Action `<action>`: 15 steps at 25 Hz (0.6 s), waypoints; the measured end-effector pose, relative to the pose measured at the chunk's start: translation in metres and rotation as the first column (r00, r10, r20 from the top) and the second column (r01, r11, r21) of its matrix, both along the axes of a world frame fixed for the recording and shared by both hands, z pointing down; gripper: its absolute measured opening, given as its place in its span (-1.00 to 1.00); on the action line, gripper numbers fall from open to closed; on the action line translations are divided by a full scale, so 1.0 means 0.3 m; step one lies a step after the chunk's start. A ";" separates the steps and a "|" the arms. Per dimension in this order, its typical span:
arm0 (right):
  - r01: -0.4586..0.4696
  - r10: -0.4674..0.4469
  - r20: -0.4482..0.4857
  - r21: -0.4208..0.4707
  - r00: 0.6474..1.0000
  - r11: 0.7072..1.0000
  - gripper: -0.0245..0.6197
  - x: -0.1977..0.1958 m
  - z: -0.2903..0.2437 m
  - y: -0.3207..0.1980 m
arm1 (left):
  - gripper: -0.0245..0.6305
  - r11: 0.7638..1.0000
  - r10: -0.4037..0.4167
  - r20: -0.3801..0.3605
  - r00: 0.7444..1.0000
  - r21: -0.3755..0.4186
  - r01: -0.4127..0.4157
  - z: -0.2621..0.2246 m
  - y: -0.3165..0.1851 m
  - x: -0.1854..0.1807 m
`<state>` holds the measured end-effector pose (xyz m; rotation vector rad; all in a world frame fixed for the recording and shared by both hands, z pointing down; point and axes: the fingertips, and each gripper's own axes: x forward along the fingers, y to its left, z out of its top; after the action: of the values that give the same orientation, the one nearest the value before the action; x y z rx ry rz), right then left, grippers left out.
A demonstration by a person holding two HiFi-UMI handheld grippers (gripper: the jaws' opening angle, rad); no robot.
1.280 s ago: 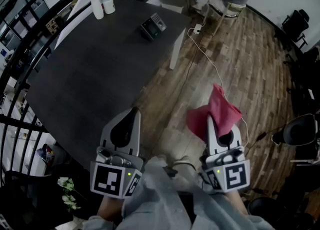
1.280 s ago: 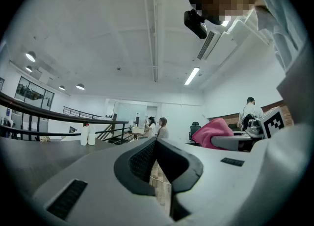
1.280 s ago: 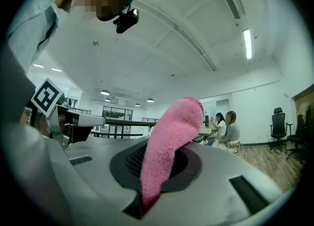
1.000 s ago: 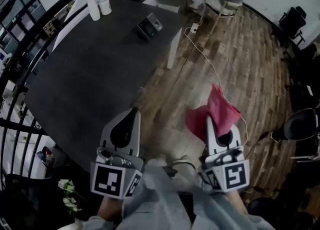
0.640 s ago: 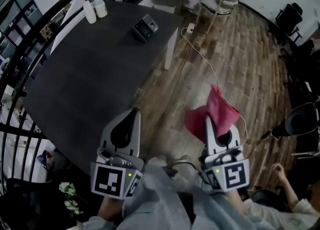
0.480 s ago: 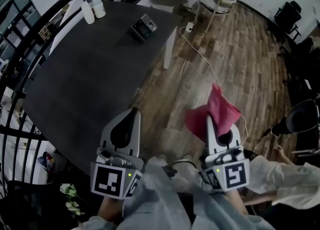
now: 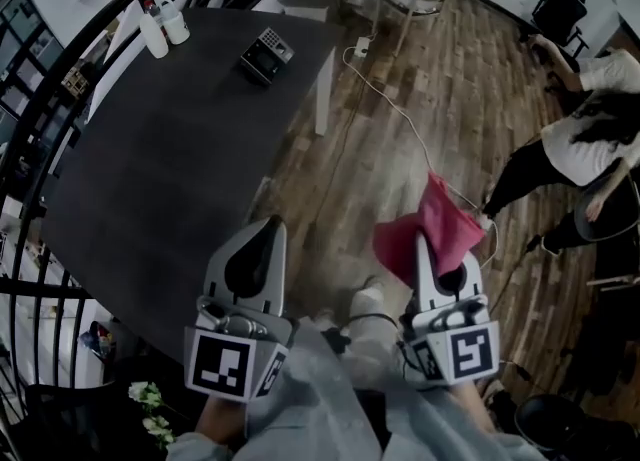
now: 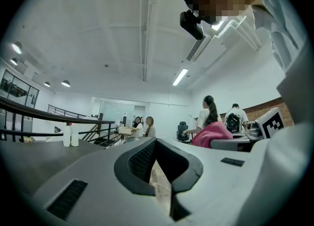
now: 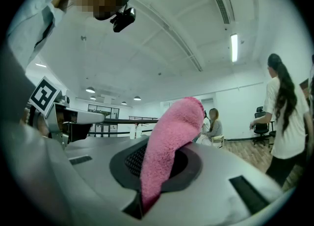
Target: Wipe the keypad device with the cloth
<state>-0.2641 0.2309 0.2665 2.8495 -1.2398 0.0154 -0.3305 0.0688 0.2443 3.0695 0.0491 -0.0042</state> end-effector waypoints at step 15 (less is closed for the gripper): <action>0.003 -0.002 0.026 -0.038 1.000 0.999 -0.84 0.279 0.035 0.071 | -0.90 0.999 -0.034 0.003 0.999 0.007 0.034 -0.015 0.047 0.244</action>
<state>-0.1805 0.2522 0.2768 2.8241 -1.2339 0.0751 -0.2573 0.0829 0.2398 3.0771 -0.0029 -0.0011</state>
